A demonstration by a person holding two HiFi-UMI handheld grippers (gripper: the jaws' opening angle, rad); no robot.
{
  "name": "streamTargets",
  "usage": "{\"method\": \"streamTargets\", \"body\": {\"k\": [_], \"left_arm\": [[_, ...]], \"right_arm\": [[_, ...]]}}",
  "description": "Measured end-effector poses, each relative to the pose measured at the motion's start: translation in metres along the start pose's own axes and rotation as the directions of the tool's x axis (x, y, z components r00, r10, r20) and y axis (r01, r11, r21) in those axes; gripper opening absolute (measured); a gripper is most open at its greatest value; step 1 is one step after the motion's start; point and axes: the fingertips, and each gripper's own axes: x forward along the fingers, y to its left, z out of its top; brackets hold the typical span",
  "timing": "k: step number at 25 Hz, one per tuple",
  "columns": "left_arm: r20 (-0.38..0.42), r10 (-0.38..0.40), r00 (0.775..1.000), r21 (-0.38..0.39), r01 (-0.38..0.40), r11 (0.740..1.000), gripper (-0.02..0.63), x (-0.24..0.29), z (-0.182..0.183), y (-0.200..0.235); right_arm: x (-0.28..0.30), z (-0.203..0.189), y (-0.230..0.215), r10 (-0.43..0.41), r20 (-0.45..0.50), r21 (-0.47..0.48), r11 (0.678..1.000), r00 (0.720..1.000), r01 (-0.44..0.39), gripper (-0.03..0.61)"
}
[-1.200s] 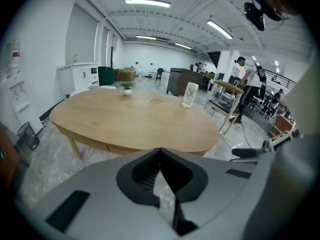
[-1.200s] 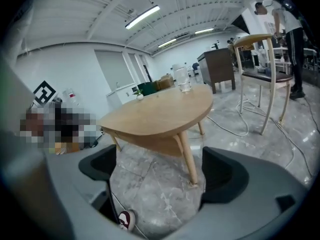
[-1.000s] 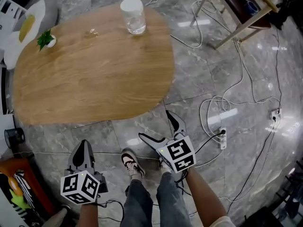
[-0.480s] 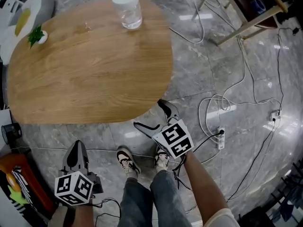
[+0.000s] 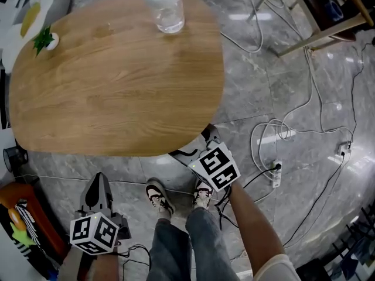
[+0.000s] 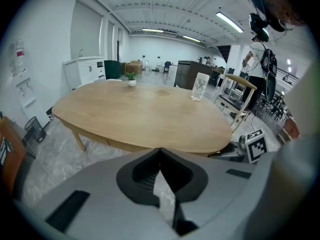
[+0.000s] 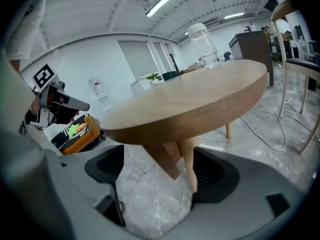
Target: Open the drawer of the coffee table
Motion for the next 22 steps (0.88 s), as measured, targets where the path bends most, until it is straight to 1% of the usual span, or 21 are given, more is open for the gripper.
{"method": "streamTargets", "body": {"k": [3,5,7,11,15,18,22], "left_arm": [[0.001,0.009,1.000,-0.015,-0.009,1.000,-0.008,0.005,0.002,0.001],[0.001,0.012,1.000,-0.024,-0.012,1.000,-0.008,0.008,0.002,0.000],[-0.001,0.011,1.000,-0.022,-0.011,1.000,-0.008,0.008,0.001,-0.001],[-0.004,0.011,1.000,-0.021,-0.011,1.000,-0.008,0.009,0.000,-0.004],[-0.002,0.013,1.000,-0.017,-0.013,1.000,-0.008,0.009,0.000,-0.003],[0.000,0.019,1.000,-0.023,-0.019,1.000,-0.008,0.007,-0.002,0.000],[0.002,0.024,1.000,-0.023,-0.023,0.999,-0.008,0.003,-0.006,0.003]], "right_arm": [[0.004,0.005,-0.003,0.002,0.019,0.015,1.000,1.000,-0.003,0.421],[0.004,0.005,-0.007,-0.006,0.032,0.030,1.000,0.999,0.005,0.386],[0.004,0.003,-0.006,-0.008,0.035,0.037,0.999,0.999,0.007,0.372],[0.008,-0.002,0.002,0.003,0.019,0.006,1.000,1.000,-0.003,0.331],[0.013,0.003,0.004,0.000,0.031,-0.004,1.000,1.000,0.001,0.307],[0.016,0.004,0.001,-0.016,0.030,-0.018,1.000,0.999,0.017,0.265],[0.015,0.003,0.000,-0.026,0.034,-0.030,0.999,0.999,0.027,0.256]]}}
